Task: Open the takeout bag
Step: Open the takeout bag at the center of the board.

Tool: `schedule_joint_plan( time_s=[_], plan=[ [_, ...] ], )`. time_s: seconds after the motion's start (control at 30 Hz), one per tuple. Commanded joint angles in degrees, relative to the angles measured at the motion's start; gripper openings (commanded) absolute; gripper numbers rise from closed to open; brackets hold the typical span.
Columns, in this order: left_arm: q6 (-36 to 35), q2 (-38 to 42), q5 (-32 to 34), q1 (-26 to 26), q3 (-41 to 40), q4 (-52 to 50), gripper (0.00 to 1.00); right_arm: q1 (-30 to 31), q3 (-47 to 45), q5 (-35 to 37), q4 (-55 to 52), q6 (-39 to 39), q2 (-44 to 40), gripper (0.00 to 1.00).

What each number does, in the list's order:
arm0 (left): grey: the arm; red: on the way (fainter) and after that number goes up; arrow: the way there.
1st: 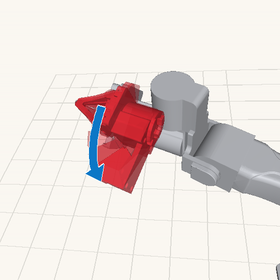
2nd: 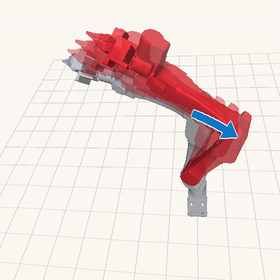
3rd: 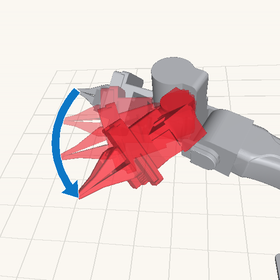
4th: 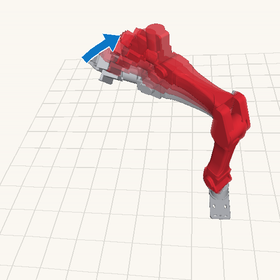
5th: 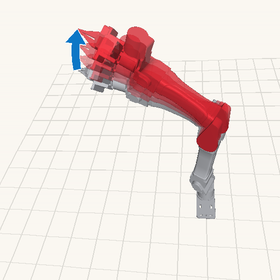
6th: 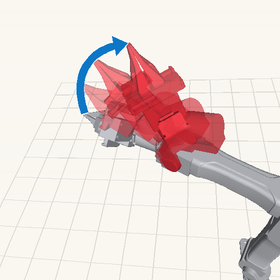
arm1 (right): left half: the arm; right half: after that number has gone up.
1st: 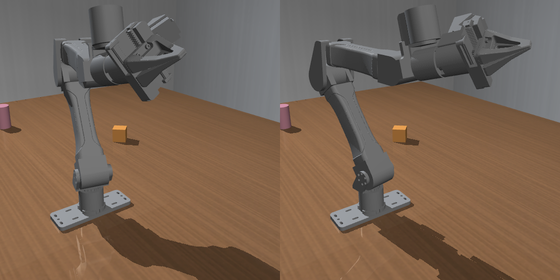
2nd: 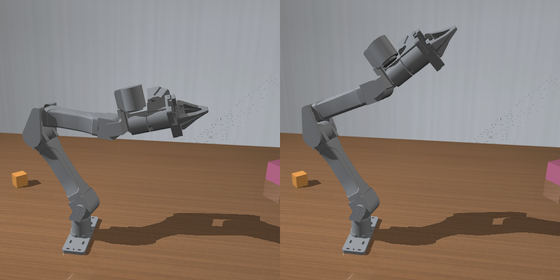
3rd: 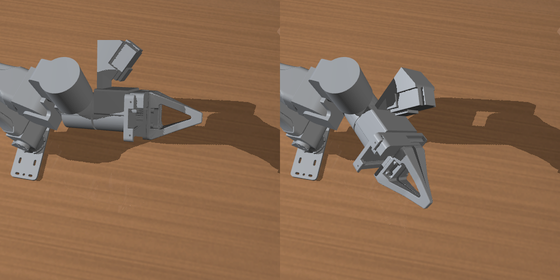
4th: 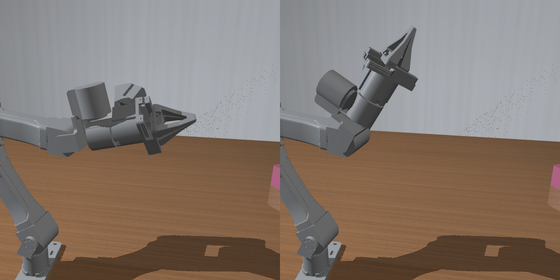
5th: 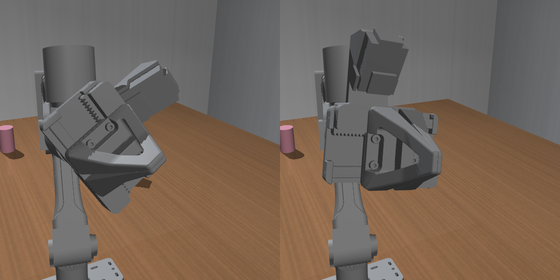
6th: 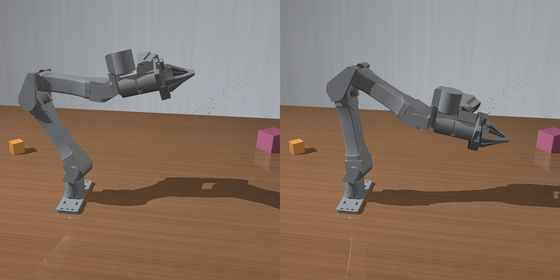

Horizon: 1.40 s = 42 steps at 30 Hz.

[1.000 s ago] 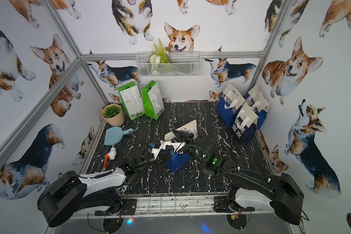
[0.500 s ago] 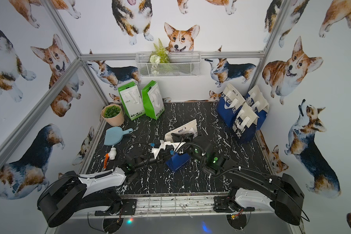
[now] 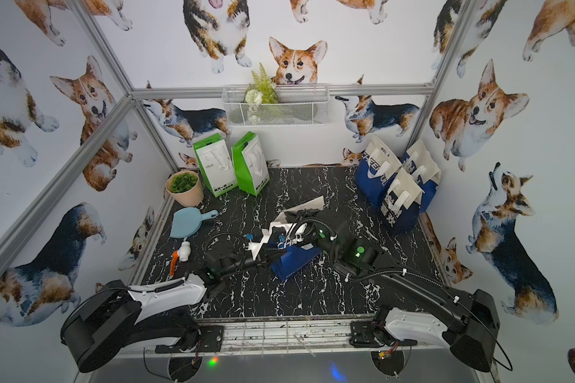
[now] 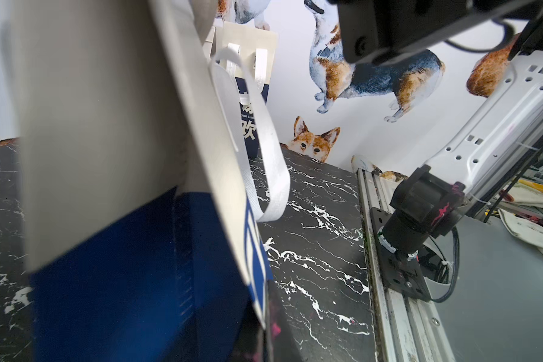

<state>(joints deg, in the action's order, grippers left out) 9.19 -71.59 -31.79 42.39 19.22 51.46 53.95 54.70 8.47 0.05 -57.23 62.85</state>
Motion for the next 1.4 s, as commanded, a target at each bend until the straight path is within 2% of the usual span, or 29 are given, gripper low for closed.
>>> schedule_joint_plan(
  time_s=[0.0,0.13,0.27,0.37,0.47,0.67,0.8,0.97,1.17,1.37],
  plan=[
    [-0.93,0.31,-1.08,0.01,0.29,0.88,0.00,-0.76,3.26,0.29,-0.55,-2.10,0.14,0.00],
    [-1.02,0.43,-0.99,0.01,0.29,0.69,0.00,-0.96,6.75,-1.90,-6.54,-5.44,0.93,0.00],
    [-1.02,0.16,-1.17,0.12,0.38,0.73,0.00,-0.96,9.17,-7.30,-14.60,-8.69,0.96,0.00],
    [-1.08,0.14,-1.17,0.13,0.42,0.73,0.00,-0.96,9.98,-7.28,-17.06,-9.78,2.78,0.00],
    [-1.10,0.05,-1.25,0.22,0.38,0.73,0.00,-0.96,10.17,-5.93,-17.82,-10.23,3.95,0.00],
    [-1.24,0.14,-1.08,0.22,0.38,0.39,0.00,-0.96,6.44,-3.33,-12.13,-5.22,4.43,0.00],
    [-1.10,-0.11,-1.17,0.16,0.58,0.42,0.00,-0.96,4.83,-1.72,-9.97,-3.97,5.33,0.26],
    [-1.15,0.35,-1.08,0.15,0.38,0.28,0.00,-0.96,3.55,-0.65,-7.69,-2.34,6.14,0.41],
    [-1.10,0.31,-1.08,0.23,0.48,0.20,0.00,-0.96,2.48,1.38,-3.80,-1.10,6.37,0.42],
    [-1.12,0.58,-0.91,0.16,0.38,0.13,0.00,-1.04,1.82,-1.08,-0.47,2.18,4.98,0.36]
  ],
)
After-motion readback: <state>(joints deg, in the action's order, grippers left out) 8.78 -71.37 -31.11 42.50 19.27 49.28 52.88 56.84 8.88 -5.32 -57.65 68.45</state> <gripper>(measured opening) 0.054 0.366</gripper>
